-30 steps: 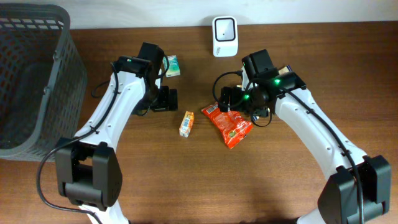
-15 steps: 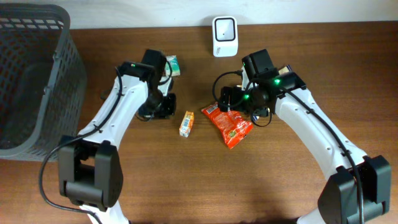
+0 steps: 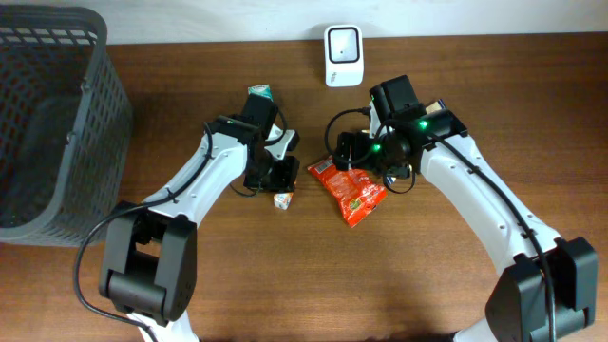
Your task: Scan the item barcode
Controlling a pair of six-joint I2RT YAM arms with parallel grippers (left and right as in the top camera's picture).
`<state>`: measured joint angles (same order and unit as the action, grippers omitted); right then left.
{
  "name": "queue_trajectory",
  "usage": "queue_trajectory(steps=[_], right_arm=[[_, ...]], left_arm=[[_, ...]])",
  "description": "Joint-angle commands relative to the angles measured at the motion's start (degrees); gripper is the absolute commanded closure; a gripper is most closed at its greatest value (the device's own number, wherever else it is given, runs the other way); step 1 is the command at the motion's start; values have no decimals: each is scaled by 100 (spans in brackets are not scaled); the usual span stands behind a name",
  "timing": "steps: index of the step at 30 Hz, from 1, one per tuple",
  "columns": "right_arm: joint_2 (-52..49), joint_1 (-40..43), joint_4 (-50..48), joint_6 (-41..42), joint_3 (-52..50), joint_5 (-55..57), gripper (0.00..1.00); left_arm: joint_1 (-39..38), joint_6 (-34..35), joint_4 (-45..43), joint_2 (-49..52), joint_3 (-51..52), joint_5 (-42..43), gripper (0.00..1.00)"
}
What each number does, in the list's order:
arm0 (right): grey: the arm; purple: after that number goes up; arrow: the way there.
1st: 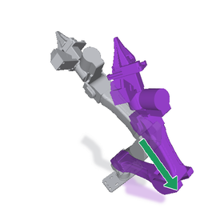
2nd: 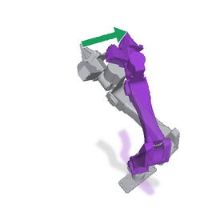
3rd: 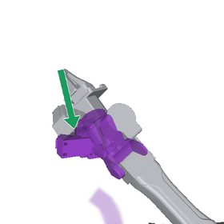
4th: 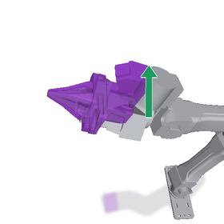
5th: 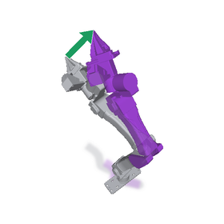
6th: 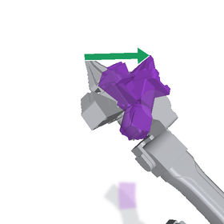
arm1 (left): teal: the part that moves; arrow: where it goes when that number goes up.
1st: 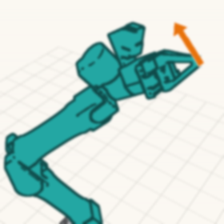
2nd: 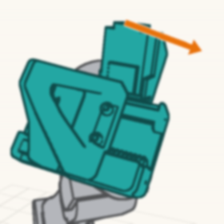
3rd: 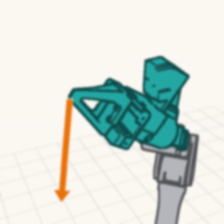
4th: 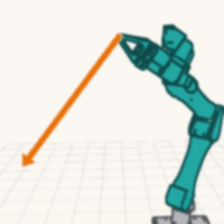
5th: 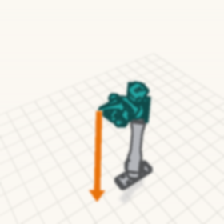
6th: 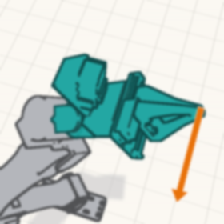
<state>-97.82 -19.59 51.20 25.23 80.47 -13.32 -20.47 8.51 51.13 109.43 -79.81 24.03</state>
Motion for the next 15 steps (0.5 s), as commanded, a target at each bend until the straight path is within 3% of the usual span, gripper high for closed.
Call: queue_trajectory(steps=[1,6,12,15], right_arm=[[-4,-26,2,-61,44,50,2],[-4,-26,2,-61,44,52,2],[-4,-26,2,-59,44,50,2],[-4,-28,2,-59,44,48,2]], left_arm=[[0,-129,-13,151,28,-229,100],[7,-87,-13,374,28,-549,100],[7,-83,-4,369,13,-1707,100],[44,380,81,369,-133,-2273,100]])
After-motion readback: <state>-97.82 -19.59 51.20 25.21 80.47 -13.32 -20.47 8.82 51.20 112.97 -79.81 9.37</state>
